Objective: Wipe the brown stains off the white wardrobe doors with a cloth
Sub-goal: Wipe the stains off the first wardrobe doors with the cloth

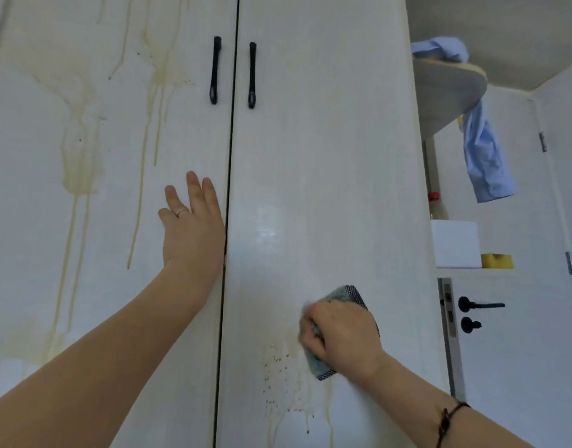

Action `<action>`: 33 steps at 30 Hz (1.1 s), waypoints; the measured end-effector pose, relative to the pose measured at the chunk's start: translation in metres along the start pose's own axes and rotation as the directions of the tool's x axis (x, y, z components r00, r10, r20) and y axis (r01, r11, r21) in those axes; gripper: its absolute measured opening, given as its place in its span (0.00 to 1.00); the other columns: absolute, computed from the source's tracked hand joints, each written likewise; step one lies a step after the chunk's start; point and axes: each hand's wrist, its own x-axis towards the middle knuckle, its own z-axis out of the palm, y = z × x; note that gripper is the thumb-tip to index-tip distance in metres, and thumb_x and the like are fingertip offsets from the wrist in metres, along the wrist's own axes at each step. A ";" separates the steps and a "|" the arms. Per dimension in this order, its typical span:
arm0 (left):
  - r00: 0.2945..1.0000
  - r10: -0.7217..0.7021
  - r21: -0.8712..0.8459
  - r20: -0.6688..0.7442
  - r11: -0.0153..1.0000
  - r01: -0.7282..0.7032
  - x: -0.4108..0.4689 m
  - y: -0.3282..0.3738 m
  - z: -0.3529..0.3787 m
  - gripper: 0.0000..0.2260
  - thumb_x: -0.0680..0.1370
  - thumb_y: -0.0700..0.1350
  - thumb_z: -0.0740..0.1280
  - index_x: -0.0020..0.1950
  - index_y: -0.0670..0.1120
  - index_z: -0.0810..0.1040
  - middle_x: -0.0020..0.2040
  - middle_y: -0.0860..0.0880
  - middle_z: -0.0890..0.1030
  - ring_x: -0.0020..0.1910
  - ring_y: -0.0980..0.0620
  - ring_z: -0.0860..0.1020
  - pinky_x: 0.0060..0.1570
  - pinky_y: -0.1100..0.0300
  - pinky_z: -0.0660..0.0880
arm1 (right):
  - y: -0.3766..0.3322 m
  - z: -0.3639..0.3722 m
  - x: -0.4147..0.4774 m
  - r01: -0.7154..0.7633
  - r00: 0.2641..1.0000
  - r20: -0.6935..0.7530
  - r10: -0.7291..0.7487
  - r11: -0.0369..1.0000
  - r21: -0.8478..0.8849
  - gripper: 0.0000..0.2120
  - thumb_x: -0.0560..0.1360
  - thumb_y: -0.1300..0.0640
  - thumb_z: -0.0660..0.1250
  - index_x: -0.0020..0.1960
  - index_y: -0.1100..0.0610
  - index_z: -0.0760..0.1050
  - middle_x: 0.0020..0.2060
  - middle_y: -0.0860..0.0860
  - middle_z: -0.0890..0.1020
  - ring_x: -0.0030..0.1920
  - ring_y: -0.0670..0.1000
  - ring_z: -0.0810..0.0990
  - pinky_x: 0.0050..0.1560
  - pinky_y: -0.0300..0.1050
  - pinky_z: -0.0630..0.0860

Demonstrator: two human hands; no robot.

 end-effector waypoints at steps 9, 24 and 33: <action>0.999 -0.013 0.026 -0.034 1.000 0.014 0.003 0.008 0.015 0.35 0.83 0.36 0.57 0.73 0.26 0.32 0.74 0.23 0.39 0.74 0.23 0.55 0.70 0.40 0.68 | 0.078 -0.013 0.180 -0.589 0.775 -0.280 0.567 0.808 0.008 0.08 0.78 0.48 0.56 0.44 0.50 0.66 0.26 0.46 0.74 0.27 0.50 0.73 0.29 0.45 0.68; 0.999 -0.046 0.022 -0.006 0.999 0.046 -0.004 0.011 0.007 0.37 0.82 0.38 0.61 0.76 0.29 0.34 0.77 0.26 0.41 0.75 0.25 0.55 0.70 0.41 0.68 | -0.027 0.027 0.137 -0.307 0.929 -0.226 0.293 0.951 -0.027 0.09 0.76 0.51 0.61 0.38 0.51 0.65 0.25 0.45 0.71 0.24 0.50 0.68 0.24 0.44 0.60; 0.998 0.063 -0.007 0.001 0.998 -0.063 -0.043 0.004 0.013 0.33 0.78 0.37 0.49 0.76 0.30 0.33 0.77 0.28 0.39 0.77 0.28 0.52 0.73 0.42 0.65 | -0.104 0.052 -0.052 0.248 0.969 0.006 -0.248 0.968 0.036 0.08 0.68 0.56 0.71 0.35 0.53 0.73 0.29 0.48 0.72 0.30 0.50 0.70 0.29 0.45 0.66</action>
